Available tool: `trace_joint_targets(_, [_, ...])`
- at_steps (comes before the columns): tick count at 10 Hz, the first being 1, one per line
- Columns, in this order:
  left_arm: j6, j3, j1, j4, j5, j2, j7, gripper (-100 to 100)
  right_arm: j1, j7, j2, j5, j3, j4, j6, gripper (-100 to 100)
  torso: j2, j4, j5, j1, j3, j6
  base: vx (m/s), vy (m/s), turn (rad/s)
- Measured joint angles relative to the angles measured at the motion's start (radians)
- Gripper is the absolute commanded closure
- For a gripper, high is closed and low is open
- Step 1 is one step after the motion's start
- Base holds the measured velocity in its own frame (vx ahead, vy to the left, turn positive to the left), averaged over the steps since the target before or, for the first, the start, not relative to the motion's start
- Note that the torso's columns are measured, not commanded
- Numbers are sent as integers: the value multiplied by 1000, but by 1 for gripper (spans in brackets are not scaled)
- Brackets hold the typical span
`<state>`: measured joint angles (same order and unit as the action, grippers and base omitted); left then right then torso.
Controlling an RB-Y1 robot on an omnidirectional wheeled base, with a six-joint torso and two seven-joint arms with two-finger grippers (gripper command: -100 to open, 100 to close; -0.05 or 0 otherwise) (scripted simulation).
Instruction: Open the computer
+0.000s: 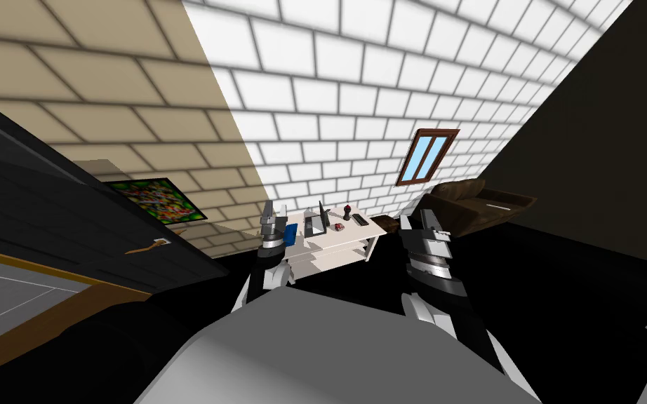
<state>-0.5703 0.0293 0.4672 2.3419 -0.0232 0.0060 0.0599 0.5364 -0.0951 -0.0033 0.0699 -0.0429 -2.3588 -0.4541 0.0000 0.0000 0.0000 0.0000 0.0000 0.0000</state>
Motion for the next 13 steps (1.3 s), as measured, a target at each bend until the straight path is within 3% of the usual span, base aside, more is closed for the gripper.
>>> trace_joint_targets(2, [0,0,0,0,0,0,0,0,0,0,0,0,0,0,0,0,104,105,0,0,-209,0,0,0,0])
trace_joint_targets(9, [0,0,0,0,0,0,0,0,0,0,0,0,0,0,0,0,618,617,0,0,-1234,0,0,0,0])
trace_joint_targets(10, [0,0,0,0,0,0,0,-100,0,0,0,0,0,0,0,0,691,691,0,0,-1382,0,16,-12,2])
trace_joint_targets(13, [29,-9,-9,-6,6,68,4,-100,0,0,0,0,0,0,0,0,736,736,0,-1,-1476,0,34,-38,6])
